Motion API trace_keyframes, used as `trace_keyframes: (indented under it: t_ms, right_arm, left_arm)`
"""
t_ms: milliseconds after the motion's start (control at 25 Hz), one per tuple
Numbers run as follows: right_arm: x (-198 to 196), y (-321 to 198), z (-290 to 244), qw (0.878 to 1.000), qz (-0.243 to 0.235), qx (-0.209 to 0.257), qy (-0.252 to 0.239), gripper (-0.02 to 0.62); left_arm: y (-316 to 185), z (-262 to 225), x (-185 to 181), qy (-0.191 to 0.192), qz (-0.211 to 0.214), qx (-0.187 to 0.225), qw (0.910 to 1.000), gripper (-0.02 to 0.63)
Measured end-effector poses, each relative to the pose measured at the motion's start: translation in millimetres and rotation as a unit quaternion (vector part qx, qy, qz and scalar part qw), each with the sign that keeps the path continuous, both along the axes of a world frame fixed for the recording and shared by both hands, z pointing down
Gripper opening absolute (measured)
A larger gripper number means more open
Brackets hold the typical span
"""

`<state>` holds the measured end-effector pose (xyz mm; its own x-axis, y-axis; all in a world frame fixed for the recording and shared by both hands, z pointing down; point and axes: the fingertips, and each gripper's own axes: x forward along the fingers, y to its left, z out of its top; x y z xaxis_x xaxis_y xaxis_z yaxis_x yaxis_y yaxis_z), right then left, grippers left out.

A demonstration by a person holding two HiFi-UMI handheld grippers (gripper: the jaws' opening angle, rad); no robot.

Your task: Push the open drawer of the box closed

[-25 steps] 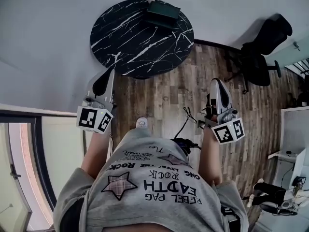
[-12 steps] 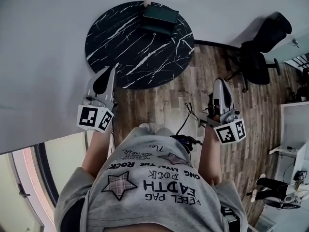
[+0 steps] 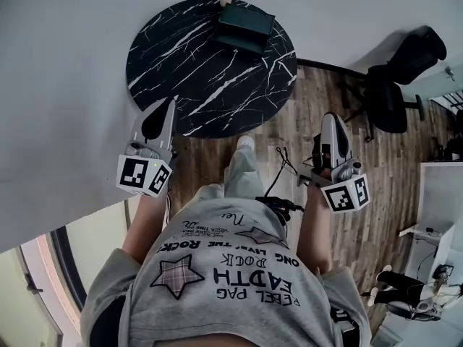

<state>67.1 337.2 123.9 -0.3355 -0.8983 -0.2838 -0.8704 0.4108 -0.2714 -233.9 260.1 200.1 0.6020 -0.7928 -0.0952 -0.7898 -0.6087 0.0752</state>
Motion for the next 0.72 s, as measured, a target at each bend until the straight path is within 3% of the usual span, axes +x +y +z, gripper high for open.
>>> trace_keyframes:
  t_ms: [280, 720]
  right_arm:
    - [17.3, -71.7, 0.6, 0.999, -0.032, -0.001, -0.001, 0.012]
    - [79.1, -211.3, 7.2, 0.997, -0.078, -0.022, -0.007, 0.012]
  left_arm:
    - [-50.3, -0.1, 18.8, -0.002, -0.021, -0.003, 0.9998, 0.009]
    - [-157.8, 9.7, 72.2, -0.007, -0.064, -0.030, 0.9975, 0.009]
